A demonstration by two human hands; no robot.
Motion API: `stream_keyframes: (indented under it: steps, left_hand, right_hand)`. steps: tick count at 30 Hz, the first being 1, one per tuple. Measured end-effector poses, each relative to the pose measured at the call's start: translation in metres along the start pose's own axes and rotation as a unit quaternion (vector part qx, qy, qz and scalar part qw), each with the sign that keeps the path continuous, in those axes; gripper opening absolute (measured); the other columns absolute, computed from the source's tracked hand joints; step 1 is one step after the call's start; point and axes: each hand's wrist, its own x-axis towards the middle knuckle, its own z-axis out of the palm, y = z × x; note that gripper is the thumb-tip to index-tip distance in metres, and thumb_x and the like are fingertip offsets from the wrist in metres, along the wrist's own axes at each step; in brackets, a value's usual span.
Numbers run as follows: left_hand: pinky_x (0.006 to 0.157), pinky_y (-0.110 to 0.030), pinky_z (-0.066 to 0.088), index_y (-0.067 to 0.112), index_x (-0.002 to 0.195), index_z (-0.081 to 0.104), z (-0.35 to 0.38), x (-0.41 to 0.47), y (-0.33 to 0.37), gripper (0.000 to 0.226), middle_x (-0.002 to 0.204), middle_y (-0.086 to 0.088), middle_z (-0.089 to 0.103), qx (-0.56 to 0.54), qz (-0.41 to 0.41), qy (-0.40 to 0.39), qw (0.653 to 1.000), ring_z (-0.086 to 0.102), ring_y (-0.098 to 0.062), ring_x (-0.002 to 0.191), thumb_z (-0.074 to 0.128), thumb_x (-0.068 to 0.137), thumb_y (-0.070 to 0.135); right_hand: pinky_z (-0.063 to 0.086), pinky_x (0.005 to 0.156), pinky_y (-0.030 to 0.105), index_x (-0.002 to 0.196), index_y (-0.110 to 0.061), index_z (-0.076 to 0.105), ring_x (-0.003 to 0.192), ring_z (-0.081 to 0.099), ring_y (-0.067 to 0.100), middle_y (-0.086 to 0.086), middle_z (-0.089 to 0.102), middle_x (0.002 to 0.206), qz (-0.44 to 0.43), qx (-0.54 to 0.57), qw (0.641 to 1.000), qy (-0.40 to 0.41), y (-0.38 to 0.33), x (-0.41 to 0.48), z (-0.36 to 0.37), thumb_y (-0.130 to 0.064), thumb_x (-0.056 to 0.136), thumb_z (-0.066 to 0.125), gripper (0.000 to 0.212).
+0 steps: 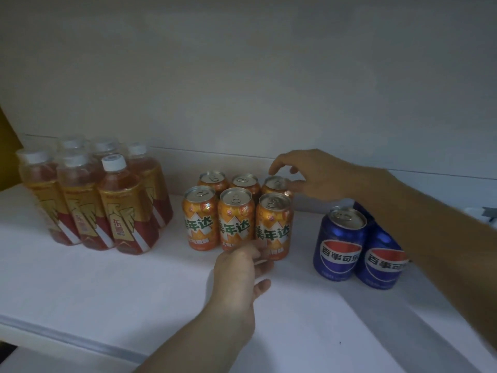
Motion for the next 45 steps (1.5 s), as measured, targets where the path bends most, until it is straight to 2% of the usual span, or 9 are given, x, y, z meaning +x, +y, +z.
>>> stream_keyframes:
  steps: [4, 10, 17, 23, 26, 29, 35, 39, 45]
  left_hand:
    - [0.065, -0.032, 0.044, 0.011, 0.091, 0.071, -0.001, -0.003, 0.003, 0.021, 0.073, -0.002, 0.07, 0.015, 0.02, -0.024, 0.999, 0.064, -0.022, 0.073, 0.05, 0.092, 0.007]
    - [0.062, -0.031, 0.042, 0.011, 0.084, 0.069, -0.001, -0.009, 0.008, 0.024, 0.073, -0.004, 0.067, 0.035, 0.043, -0.053, 0.997, 0.06, -0.021, 0.068, 0.048, 0.092, 0.002]
    - [0.064, -0.034, 0.041, 0.013, 0.08, 0.069, 0.013, -0.022, 0.019, 0.028, 0.074, -0.007, 0.067, 0.056, 0.105, -0.115, 0.986, 0.061, -0.02, 0.066, 0.048, 0.094, 0.001]
    - [0.061, -0.034, 0.049, 0.01, 0.103, 0.071, 0.039, -0.047, 0.033, 0.021, 0.093, -0.017, 0.072, -0.1, 0.123, -0.213, 0.964, 0.066, -0.026, 0.072, 0.054, 0.098, 0.021]
    - [0.068, -0.037, 0.055, 0.017, 0.112, 0.071, 0.05, -0.056, 0.037, 0.035, 0.11, -0.019, 0.069, -0.196, 0.093, -0.292, 0.932, 0.071, -0.032, 0.084, 0.062, 0.091, 0.043]
    - [0.062, -0.03, 0.056, 0.01, 0.127, 0.064, 0.061, -0.064, 0.034, 0.05, 0.11, -0.021, 0.067, -0.224, 0.116, -0.349, 0.903, 0.068, -0.03, 0.082, 0.063, 0.09, 0.044]
    - [0.081, -0.033, 0.06, 0.029, 0.13, 0.058, 0.085, -0.073, 0.019, 0.049, 0.119, 0.0, 0.072, -0.138, 0.302, -0.296, 0.896, 0.072, -0.026, 0.107, 0.078, 0.085, 0.029]
    - [0.082, -0.024, 0.059, 0.031, 0.129, 0.053, 0.095, -0.072, 0.012, 0.065, 0.115, 0.017, 0.069, -0.079, 0.402, -0.213, 0.887, 0.071, -0.009, 0.106, 0.079, 0.073, 0.01]
    - [0.076, -0.018, 0.058, 0.024, 0.13, 0.051, 0.095, -0.059, 0.007, 0.076, 0.108, 0.028, 0.066, -0.061, 0.446, -0.16, 0.878, 0.07, 0.0, 0.101, 0.081, 0.07, -0.013]
  right_hand:
    - [0.049, 0.101, 0.037, 0.121, -0.039, 0.058, 0.118, 0.056, 0.014, -0.004, 0.058, 0.137, -0.022, 0.012, 0.996, -0.085, 0.009, 0.02, -0.002, -0.021, 0.095, 0.073, 0.035]
    - [0.053, 0.097, 0.04, 0.116, -0.035, 0.053, 0.118, 0.059, 0.021, -0.005, 0.059, 0.127, -0.012, 0.065, 0.996, -0.064, 0.009, 0.02, 0.001, -0.02, 0.093, 0.076, 0.036]
    - [0.052, 0.101, 0.054, 0.112, -0.026, 0.048, 0.118, 0.061, 0.028, 0.007, 0.063, 0.123, 0.031, 0.119, 0.985, 0.122, 0.005, -0.007, -0.051, -0.012, 0.092, 0.076, 0.037]
    - [0.061, 0.083, 0.043, 0.11, -0.035, 0.05, 0.106, 0.07, 0.022, 0.009, 0.064, 0.126, 0.001, 0.345, 0.911, 0.224, -0.03, -0.061, -0.111, -0.014, 0.095, 0.07, 0.033]
    - [0.061, 0.085, 0.042, 0.116, -0.029, 0.055, 0.098, 0.07, 0.021, 0.013, 0.071, 0.121, -0.024, 0.467, 0.859, 0.21, -0.045, -0.093, -0.106, -0.019, 0.088, 0.063, 0.031]
    - [0.058, 0.082, 0.035, 0.119, -0.021, 0.061, 0.097, 0.069, 0.021, 0.01, 0.074, 0.113, -0.027, 0.527, 0.817, 0.234, -0.054, -0.114, -0.078, -0.021, 0.091, 0.056, 0.029]
    - [0.059, 0.095, 0.046, 0.132, -0.014, 0.061, 0.111, 0.069, 0.028, 0.011, 0.071, 0.12, 0.018, 0.622, 0.699, 0.354, -0.062, -0.132, -0.041, -0.039, 0.093, 0.053, 0.047]
    - [0.061, 0.089, 0.045, 0.129, -0.015, 0.064, 0.111, 0.072, 0.029, 0.011, 0.073, 0.121, 0.046, 0.623, 0.691, 0.364, -0.063, -0.131, -0.043, -0.04, 0.088, 0.062, 0.048]
    - [0.06, 0.092, 0.049, 0.121, -0.018, 0.068, 0.109, 0.073, 0.027, 0.006, 0.074, 0.118, 0.069, 0.613, 0.697, 0.365, -0.063, -0.115, -0.035, -0.04, 0.086, 0.071, 0.041]
